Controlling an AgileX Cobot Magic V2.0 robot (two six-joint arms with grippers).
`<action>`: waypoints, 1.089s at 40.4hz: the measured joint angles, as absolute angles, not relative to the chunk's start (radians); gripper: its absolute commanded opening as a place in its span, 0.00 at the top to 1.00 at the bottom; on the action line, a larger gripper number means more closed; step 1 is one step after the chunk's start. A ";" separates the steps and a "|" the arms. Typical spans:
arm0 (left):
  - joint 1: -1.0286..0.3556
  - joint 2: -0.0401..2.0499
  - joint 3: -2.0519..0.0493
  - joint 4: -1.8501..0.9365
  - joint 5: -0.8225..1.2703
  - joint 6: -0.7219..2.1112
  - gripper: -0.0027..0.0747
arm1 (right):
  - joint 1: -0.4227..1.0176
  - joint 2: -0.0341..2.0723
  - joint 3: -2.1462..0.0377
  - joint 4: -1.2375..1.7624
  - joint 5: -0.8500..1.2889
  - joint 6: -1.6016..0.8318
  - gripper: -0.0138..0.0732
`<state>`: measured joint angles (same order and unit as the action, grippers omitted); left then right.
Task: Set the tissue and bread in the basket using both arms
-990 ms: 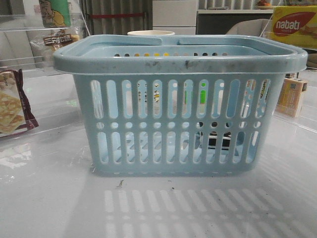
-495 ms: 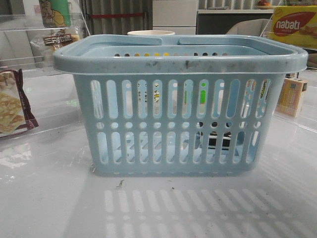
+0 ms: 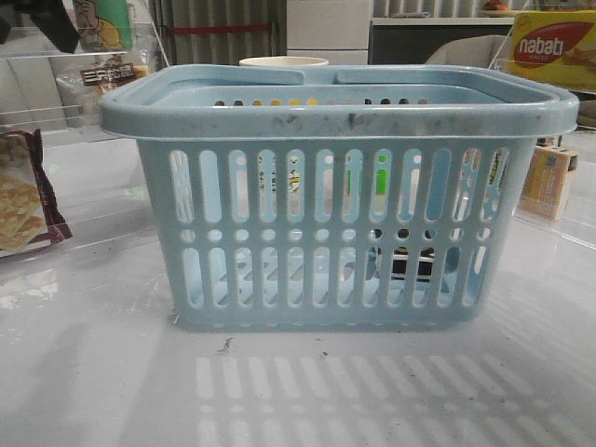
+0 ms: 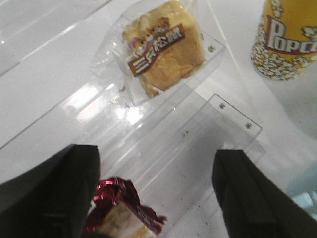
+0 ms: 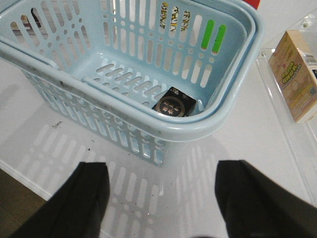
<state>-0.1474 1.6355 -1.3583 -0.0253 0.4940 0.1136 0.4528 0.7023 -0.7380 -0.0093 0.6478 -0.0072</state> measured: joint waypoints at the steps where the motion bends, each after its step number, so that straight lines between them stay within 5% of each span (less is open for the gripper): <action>1: -0.142 1.665 -1.385 -0.032 0.494 0.114 0.28 | 0.453 0.702 -0.738 -0.009 0.648 -0.007 0.20; 25: -0.098 2.037 -1.657 -0.090 0.339 0.110 0.30 | 0.453 0.702 -0.738 -0.009 0.649 -0.007 0.20; 44: -0.098 2.049 -1.660 -0.090 0.295 0.110 0.82 | 0.453 0.702 -0.738 -0.009 0.649 -0.007 0.20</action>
<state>-0.0983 2.0485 -1.6597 -0.0904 0.2952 0.1098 0.4528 0.7023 -0.7380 -0.0093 0.6494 -0.0072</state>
